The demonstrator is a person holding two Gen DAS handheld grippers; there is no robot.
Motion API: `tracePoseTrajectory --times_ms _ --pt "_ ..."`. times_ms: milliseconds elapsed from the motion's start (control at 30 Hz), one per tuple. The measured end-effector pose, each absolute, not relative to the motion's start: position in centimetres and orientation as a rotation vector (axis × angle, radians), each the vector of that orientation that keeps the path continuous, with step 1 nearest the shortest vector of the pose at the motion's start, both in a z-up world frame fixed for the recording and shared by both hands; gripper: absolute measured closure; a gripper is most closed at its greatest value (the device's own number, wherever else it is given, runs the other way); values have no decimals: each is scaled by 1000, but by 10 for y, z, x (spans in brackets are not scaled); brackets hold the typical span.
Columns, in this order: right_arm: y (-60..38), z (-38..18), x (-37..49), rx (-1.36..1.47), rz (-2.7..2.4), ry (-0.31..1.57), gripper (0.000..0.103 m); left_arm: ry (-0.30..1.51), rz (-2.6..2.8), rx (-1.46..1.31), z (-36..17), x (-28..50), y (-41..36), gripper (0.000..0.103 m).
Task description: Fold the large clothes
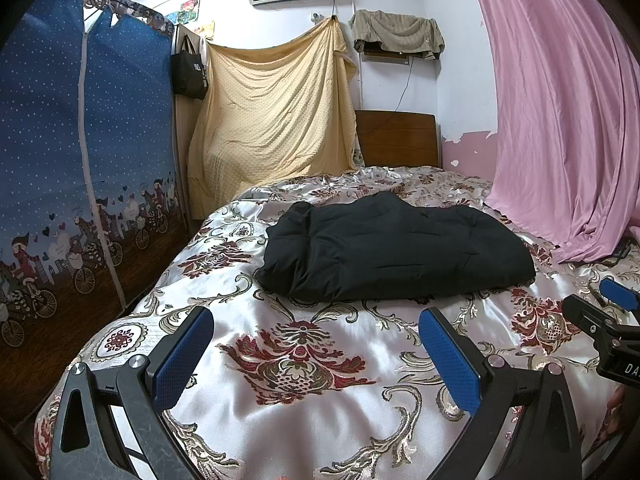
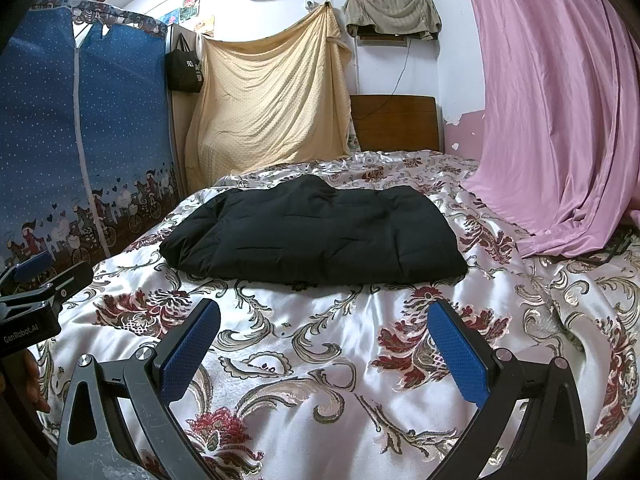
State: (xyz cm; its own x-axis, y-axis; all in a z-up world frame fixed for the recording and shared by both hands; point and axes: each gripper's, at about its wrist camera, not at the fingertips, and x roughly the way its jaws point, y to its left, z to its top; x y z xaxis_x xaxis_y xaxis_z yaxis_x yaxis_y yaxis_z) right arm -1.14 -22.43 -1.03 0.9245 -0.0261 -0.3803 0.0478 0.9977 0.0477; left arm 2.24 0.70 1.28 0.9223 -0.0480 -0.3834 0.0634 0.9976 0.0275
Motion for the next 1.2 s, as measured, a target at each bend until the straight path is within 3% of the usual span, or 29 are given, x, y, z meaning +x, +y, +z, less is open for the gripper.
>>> tracePoseTrajectory --times_ms 1200 --pt "-215 -16 -13 59 -31 403 1 402 3 39 11 19 8 0"
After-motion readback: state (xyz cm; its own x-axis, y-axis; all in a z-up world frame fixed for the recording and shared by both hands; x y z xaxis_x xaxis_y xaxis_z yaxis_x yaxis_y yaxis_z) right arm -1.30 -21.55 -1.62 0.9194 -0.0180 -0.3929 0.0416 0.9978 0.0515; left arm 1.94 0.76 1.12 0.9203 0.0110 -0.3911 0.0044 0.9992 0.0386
